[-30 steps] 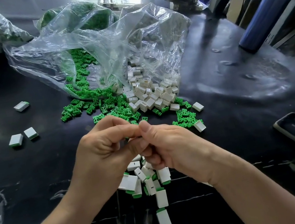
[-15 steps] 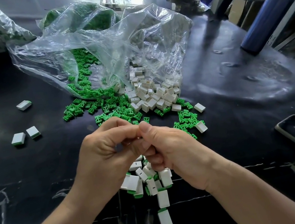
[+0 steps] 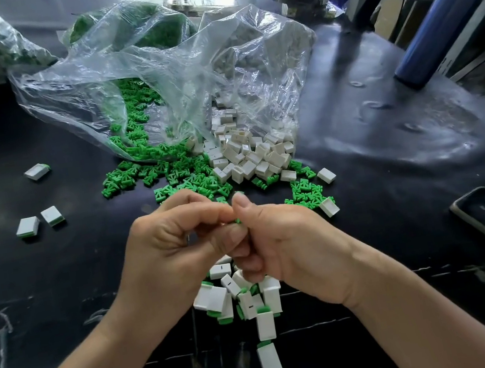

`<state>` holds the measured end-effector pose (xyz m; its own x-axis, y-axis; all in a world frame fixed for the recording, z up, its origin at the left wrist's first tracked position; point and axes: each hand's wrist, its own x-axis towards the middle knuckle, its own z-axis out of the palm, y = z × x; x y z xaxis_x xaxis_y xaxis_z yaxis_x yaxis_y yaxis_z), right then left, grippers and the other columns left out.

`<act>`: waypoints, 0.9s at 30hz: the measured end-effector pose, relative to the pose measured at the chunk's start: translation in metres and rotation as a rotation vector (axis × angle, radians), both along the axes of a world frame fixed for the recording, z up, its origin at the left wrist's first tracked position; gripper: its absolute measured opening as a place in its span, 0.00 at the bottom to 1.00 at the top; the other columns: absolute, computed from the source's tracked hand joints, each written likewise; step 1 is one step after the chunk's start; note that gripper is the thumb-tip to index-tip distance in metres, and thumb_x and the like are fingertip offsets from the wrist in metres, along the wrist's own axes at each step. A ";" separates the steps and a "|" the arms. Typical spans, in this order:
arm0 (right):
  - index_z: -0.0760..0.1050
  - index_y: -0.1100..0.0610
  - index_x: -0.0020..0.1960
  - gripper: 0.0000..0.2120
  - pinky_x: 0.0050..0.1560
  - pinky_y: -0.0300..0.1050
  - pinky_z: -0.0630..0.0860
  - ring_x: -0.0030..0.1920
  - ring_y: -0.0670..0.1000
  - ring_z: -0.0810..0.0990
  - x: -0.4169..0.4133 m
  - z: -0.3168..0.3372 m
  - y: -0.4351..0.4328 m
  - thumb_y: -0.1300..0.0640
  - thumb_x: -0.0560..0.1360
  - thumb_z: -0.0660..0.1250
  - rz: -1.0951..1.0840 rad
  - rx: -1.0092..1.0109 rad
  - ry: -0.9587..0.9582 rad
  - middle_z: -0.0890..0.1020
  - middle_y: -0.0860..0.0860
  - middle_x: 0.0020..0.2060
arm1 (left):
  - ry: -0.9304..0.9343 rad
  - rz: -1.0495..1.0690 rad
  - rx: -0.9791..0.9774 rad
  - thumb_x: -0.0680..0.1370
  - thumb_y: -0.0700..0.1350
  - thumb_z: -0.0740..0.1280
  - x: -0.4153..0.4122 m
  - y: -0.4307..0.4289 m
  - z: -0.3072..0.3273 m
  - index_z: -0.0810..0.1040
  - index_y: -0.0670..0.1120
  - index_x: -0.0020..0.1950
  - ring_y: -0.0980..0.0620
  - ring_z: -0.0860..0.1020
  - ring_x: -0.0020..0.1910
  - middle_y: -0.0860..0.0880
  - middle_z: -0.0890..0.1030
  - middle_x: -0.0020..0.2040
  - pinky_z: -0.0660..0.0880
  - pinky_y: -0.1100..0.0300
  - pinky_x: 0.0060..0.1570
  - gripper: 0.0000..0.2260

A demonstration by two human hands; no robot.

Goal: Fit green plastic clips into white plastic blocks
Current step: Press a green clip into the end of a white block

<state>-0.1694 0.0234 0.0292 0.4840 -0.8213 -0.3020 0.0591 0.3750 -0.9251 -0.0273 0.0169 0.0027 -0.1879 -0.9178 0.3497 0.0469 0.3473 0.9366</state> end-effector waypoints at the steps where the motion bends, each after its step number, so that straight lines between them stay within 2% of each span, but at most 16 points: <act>1: 0.70 0.59 0.41 0.19 0.30 0.36 0.63 0.28 0.44 0.63 0.000 -0.001 0.000 0.42 0.67 0.57 -0.014 -0.010 0.019 0.66 0.47 0.29 | -0.020 -0.015 -0.012 0.60 0.42 0.76 0.000 0.000 0.001 0.84 0.48 0.40 0.45 0.78 0.33 0.47 0.77 0.37 0.78 0.56 0.35 0.10; 3: 0.71 0.56 0.35 0.17 0.29 0.36 0.62 0.27 0.43 0.63 0.002 -0.003 0.001 0.42 0.65 0.59 -0.057 -0.025 0.052 0.66 0.46 0.28 | -0.060 -0.019 -0.048 0.61 0.46 0.75 0.000 0.000 0.001 0.83 0.51 0.40 0.53 0.77 0.33 0.48 0.76 0.37 0.76 0.63 0.35 0.09; 5: 0.70 0.51 0.28 0.15 0.29 0.35 0.62 0.26 0.43 0.63 0.004 -0.002 0.003 0.42 0.66 0.60 -0.089 -0.037 0.071 0.66 0.45 0.27 | -0.095 0.009 -0.094 0.64 0.49 0.71 0.000 0.000 0.000 0.83 0.52 0.41 0.57 0.75 0.33 0.50 0.76 0.36 0.74 0.66 0.35 0.07; 8: 0.67 0.53 0.34 0.15 0.30 0.34 0.61 0.27 0.42 0.62 0.006 -0.003 0.005 0.47 0.76 0.57 -0.108 -0.074 0.135 0.64 0.45 0.28 | -0.130 0.043 -0.137 0.66 0.49 0.70 -0.001 0.001 -0.001 0.81 0.51 0.43 0.57 0.75 0.34 0.51 0.76 0.37 0.73 0.65 0.34 0.08; 12: 0.67 0.55 0.40 0.12 0.29 0.33 0.59 0.26 0.41 0.60 0.008 -0.002 0.005 0.50 0.79 0.54 -0.109 -0.085 0.138 0.63 0.45 0.28 | -0.131 0.067 -0.133 0.66 0.49 0.69 -0.002 0.001 -0.001 0.81 0.49 0.43 0.53 0.75 0.33 0.48 0.76 0.37 0.75 0.59 0.34 0.08; 17: 0.67 0.53 0.32 0.16 0.28 0.34 0.60 0.26 0.42 0.61 0.007 -0.003 0.006 0.46 0.76 0.57 -0.123 -0.034 0.091 0.64 0.43 0.25 | -0.128 0.053 -0.141 0.66 0.49 0.69 -0.001 0.001 -0.002 0.81 0.51 0.41 0.55 0.75 0.33 0.49 0.76 0.37 0.75 0.63 0.35 0.06; 20: 0.67 0.53 0.31 0.18 0.30 0.36 0.61 0.27 0.44 0.62 0.005 -0.002 0.004 0.39 0.68 0.57 -0.110 -0.043 0.046 0.65 0.45 0.27 | -0.051 0.045 -0.060 0.64 0.48 0.73 -0.002 0.000 -0.002 0.82 0.51 0.42 0.46 0.77 0.35 0.46 0.75 0.38 0.79 0.51 0.36 0.08; 21: 0.67 0.54 0.32 0.19 0.30 0.37 0.61 0.27 0.44 0.62 0.004 -0.001 0.003 0.38 0.67 0.57 -0.099 -0.047 0.044 0.66 0.46 0.28 | -0.028 0.051 -0.037 0.63 0.46 0.75 -0.003 0.000 -0.002 0.82 0.49 0.42 0.42 0.77 0.35 0.46 0.75 0.38 0.79 0.46 0.35 0.09; 23: 0.68 0.56 0.34 0.22 0.31 0.37 0.63 0.28 0.44 0.64 0.002 0.000 0.001 0.36 0.69 0.56 -0.072 -0.024 0.029 0.67 0.48 0.29 | -0.004 0.055 -0.015 0.64 0.45 0.74 -0.003 -0.001 -0.002 0.83 0.48 0.42 0.39 0.78 0.35 0.47 0.75 0.39 0.78 0.43 0.35 0.08; 25: 0.69 0.57 0.36 0.21 0.31 0.37 0.64 0.28 0.45 0.65 -0.001 0.003 -0.001 0.39 0.72 0.57 -0.044 0.011 -0.012 0.69 0.49 0.29 | -0.024 0.063 -0.036 0.64 0.46 0.74 -0.001 -0.002 -0.002 0.83 0.46 0.42 0.39 0.78 0.35 0.47 0.76 0.41 0.78 0.41 0.36 0.09; 27: 0.68 0.58 0.37 0.17 0.31 0.38 0.64 0.28 0.45 0.65 -0.001 0.005 -0.001 0.44 0.69 0.58 -0.034 0.033 -0.034 0.69 0.50 0.29 | -0.035 0.063 -0.058 0.63 0.46 0.76 0.000 -0.001 0.000 0.82 0.44 0.43 0.38 0.78 0.36 0.45 0.76 0.41 0.77 0.40 0.35 0.11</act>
